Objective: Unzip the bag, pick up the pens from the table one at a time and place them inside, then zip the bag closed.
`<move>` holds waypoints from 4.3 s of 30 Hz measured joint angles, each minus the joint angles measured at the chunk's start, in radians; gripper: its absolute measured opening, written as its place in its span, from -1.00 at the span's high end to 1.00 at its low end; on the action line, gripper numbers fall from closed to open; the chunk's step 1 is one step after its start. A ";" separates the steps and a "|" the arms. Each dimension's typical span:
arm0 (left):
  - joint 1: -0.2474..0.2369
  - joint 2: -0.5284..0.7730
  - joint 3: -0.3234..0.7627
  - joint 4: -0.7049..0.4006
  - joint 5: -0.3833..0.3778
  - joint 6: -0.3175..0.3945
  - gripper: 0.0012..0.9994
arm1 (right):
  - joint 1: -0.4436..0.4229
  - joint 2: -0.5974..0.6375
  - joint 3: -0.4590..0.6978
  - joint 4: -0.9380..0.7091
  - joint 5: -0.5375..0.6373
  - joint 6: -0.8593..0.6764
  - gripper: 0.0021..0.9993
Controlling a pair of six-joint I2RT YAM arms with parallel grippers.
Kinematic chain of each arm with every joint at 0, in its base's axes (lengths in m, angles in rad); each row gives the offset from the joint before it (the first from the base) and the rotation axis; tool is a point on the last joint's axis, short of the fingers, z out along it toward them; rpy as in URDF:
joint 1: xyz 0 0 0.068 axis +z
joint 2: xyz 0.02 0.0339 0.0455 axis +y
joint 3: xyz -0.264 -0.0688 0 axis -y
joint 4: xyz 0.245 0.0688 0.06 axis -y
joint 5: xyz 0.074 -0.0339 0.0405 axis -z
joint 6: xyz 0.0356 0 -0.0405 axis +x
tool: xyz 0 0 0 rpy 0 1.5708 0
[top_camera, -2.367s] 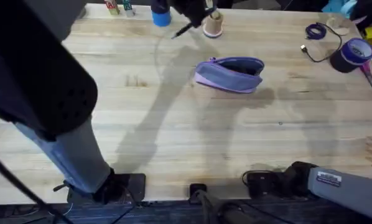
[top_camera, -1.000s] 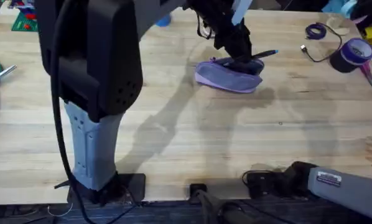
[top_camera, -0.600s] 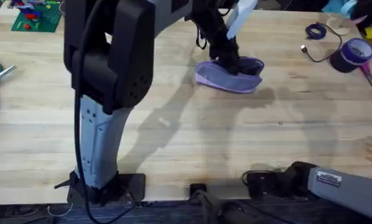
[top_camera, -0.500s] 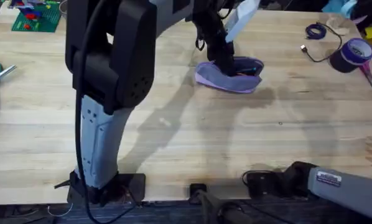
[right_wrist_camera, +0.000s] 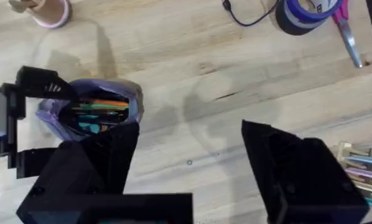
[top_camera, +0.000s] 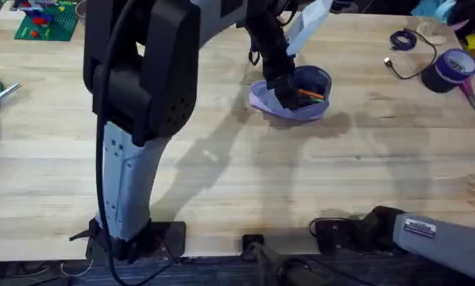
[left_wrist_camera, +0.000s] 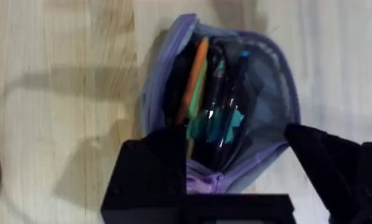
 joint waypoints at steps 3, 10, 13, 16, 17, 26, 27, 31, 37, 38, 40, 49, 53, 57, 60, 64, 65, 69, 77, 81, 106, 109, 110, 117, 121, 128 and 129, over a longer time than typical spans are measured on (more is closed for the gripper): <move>0.007 0.000 0.000 -0.005 0.037 -0.003 -0.99 | 0.000 0.000 0.000 0.000 0.000 0.000 -0.99; 0.020 -0.006 0.000 -0.004 0.069 -0.012 -0.99 | 0.000 0.000 0.000 0.000 0.000 0.000 -0.99; 0.040 -0.043 0.000 -0.005 0.079 -0.014 -0.99 | 0.001 0.000 0.000 -0.001 -0.016 0.000 -0.99; 0.091 -0.132 0.000 -0.005 0.079 -0.014 -0.99 | 0.018 0.000 0.000 -0.001 -0.087 0.003 -0.99; 0.103 -0.150 0.000 -0.005 0.079 -0.014 -0.99 | 0.023 0.000 0.000 -0.001 -0.095 0.003 -0.99; 0.280 -0.293 0.000 -0.093 0.079 -0.014 -0.99 | 0.126 0.000 0.000 -0.001 -0.127 0.011 -0.99; 0.297 -0.299 0.000 -0.103 0.079 -0.014 -0.99 | 0.139 0.000 0.000 -0.001 -0.129 0.011 -0.99; 0.381 -0.319 0.000 -0.136 0.079 -0.014 -0.99 | 0.189 0.000 0.000 0.002 -0.129 0.011 -0.99; 0.506 -0.389 -0.061 -0.125 0.084 -0.014 -0.99 | 0.262 0.000 0.000 0.042 -0.129 0.011 -0.99; 0.521 -0.404 -0.081 -0.118 0.087 -0.014 -0.99 | 0.273 0.000 0.000 0.052 -0.129 0.011 -0.99; 0.552 -0.446 -0.142 -0.099 0.106 -0.011 -0.99 | 0.295 0.000 0.000 0.076 -0.131 0.011 -0.99; 0.639 -0.623 -0.502 0.058 0.170 0.040 -0.99 | 0.373 0.000 0.000 0.180 -0.133 0.024 -0.99; 0.662 -0.634 -0.616 0.181 0.221 0.050 -0.99 | 0.415 0.000 0.000 0.182 -0.137 0.044 -0.99; 0.660 -0.634 -0.629 0.227 0.242 0.051 -0.99 | 0.422 0.000 0.000 0.182 -0.140 0.048 -0.99; 0.661 -0.634 -0.629 0.238 0.248 0.051 -0.99 | 0.422 0.000 0.000 0.182 -0.140 0.048 -0.99; 0.661 -0.634 -0.629 0.239 0.251 0.052 -0.99 | 0.422 0.000 0.000 0.182 -0.140 0.048 -0.99; 0.661 -0.634 -0.629 0.239 0.251 0.051 -0.99 | 0.422 0.000 0.000 0.182 -0.140 0.048 -0.99; 0.661 -0.634 -0.629 0.240 0.251 0.051 -0.99 | 0.422 0.000 0.000 0.182 -0.150 0.060 -0.99; 0.661 -0.634 -0.629 0.240 0.251 0.052 -0.99 | 0.427 0.019 0.000 0.187 -0.255 0.081 -0.99; 0.661 -0.634 -0.629 0.238 0.251 0.052 -0.99 | 0.457 0.087 0.000 0.196 -0.272 0.093 -0.99; 0.661 -0.634 -0.629 0.217 0.251 0.052 -0.99 | 0.626 0.487 0.000 0.268 -0.132 0.312 -0.99; 0.661 -0.634 -0.629 0.217 0.251 0.052 -0.99 | 0.633 0.516 0.000 0.269 -0.119 0.353 -0.99; 0.661 -0.634 -0.629 0.217 0.251 0.051 -0.99 | 0.636 0.528 0.000 0.269 -0.114 0.364 -0.99; 0.661 -0.634 -0.629 0.217 0.251 0.052 -0.99 | 0.671 0.613 0.000 0.280 -0.104 0.396 -0.99; 0.661 -0.634 -0.629 0.217 0.251 0.052 -0.99 | 0.690 0.638 0.000 0.272 -0.100 0.415 -0.99; 0.661 -0.634 -0.629 0.217 0.251 0.052 -0.99 | 0.697 0.638 0.000 0.292 -0.097 0.418 -0.99; 0.661 -0.634 -0.629 0.217 0.251 0.052 -0.99 | 0.698 0.640 0.000 0.289 -0.097 0.418 -0.99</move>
